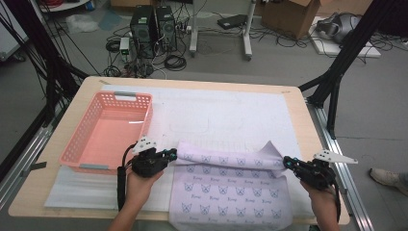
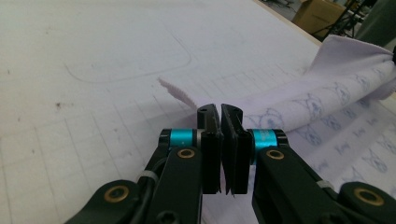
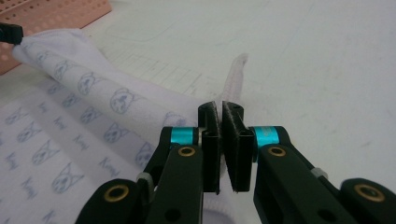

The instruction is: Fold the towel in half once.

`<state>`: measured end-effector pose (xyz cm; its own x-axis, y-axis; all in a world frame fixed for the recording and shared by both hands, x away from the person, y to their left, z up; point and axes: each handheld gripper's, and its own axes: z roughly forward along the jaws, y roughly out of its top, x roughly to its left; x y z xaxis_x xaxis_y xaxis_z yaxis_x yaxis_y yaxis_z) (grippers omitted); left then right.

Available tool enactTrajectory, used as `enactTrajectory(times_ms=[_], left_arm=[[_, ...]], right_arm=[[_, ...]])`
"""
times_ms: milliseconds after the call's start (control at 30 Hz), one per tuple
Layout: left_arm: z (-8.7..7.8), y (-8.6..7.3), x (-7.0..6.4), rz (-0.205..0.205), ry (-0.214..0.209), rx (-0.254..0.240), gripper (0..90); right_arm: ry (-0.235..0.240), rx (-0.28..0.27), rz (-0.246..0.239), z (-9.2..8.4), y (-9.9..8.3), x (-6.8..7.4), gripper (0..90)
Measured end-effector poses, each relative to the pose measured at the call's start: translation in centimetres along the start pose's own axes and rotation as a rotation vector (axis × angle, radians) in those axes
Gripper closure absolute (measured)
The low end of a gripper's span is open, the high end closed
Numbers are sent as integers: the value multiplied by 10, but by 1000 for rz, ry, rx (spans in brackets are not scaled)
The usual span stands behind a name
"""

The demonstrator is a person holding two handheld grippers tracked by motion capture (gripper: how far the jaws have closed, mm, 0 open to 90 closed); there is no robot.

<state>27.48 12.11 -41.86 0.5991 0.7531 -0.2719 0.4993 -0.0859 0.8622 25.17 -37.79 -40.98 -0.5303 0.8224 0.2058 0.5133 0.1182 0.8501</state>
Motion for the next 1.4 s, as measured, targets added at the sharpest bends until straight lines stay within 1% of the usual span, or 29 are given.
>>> enactTrajectory(times_ms=[100, 200, 267, 333, 367, 400, 433, 467, 500, 533, 567, 633, 700, 733, 767, 800, 833, 867, 900, 967, 1033, 1100, 1167, 1200, 1267, 1333, 1400], left_arm=[[-4, -10, -5, 22, -5, 26, 861], [-8, -20, -10, 22, -16, 40, 861], [-9, -29, -13, 42, -19, 68, 859], [-9, -33, -13, 37, -26, 77, 832], [-8, -32, -11, 27, -26, 75, 752], [-6, -30, -9, 14, -23, 71, 627], [-5, -27, -7, 4, -24, 62, 555], [-3, -23, -4, -4, -22, 56, 521], [0, -19, -2, -19, -22, 54, 477], [5, -15, 0, -29, -26, 59, 440], [11, -11, 2, -37, -27, 68, 425], [25, -5, 7, -50, -14, 95, 421], [38, -3, 12, -109, -12, 135, 447], [43, -4, 13, -115, -10, 151, 516], [46, -6, 13, -112, -1, 162, 611], [48, -7, 12, -106, -3, 168, 696], [48, -7, 10, -94, 1, 158, 819], [46, -7, 8, -80, 3, 135, 863], [44, -6, 7, -80, -4, 116, 867], [36, -4, 5, -67, -12, 81, 869], [27, -3, 3, -69, -17, 44, 870], [19, -3, 1, -67, -27, 23, 870], [12, -4, -3, -48, -32, 16, 870], [10, -5, -5, -42, -32, 15, 870], [2, -9, -9, -38, -41, 6, 870], [-6, -12, -12, -38, -55, -2, 870], [-14, -16, -15, -35, -63, -1, 870]], right_arm=[[9, 20, 3, -6, -8, 3, 857], [13, 54, -6, -8, -17, 7, 857], [14, 79, -6, -11, -23, 9, 857], [16, 103, 0, -12, -29, 10, 851], [14, 119, -3, -11, -31, 10, 824], [8, 125, 0, -10, -32, 9, 732], [-6, 116, 15, -10, -31, 8, 636], [-10, 100, 32, -10, -29, 7, 587], [-10, 85, 51, -9, -26, 5, 547], [-20, 75, 52, -7, -22, 4, 512], [-31, 76, 53, -3, -17, 4, 492], [-51, 108, 53, 10, -10, 2, 460], [-99, 175, 49, 28, -5, -1, 454], [-106, 196, 50, 36, -5, -3, 483], [-112, 217, 57, 42, -4, -5, 528], [-108, 239, 69, 47, -5, -7, 628], [-86, 252, 77, 50, -5, -9, 752], [-81, 245, 60, 50, -5, -9, 841], [-77, 222, 48, 48, -5, -7, 863], [-74, 171, 28, 40, -4, -4, 866], [-67, 121, 15, 30, -3, -1, 866], [-55, 73, 13, 18, -2, 2, 866], [-34, 43, 14, 8, -3, 5, 865], [-25, 32, 12, 3, -4, 7, 865], [-7, 29, 7, -5, -7, 11, 865], [5, 37, -2, -11, -11, 15, 865], [15, 45, -6, -18, -15, 19, 865]])
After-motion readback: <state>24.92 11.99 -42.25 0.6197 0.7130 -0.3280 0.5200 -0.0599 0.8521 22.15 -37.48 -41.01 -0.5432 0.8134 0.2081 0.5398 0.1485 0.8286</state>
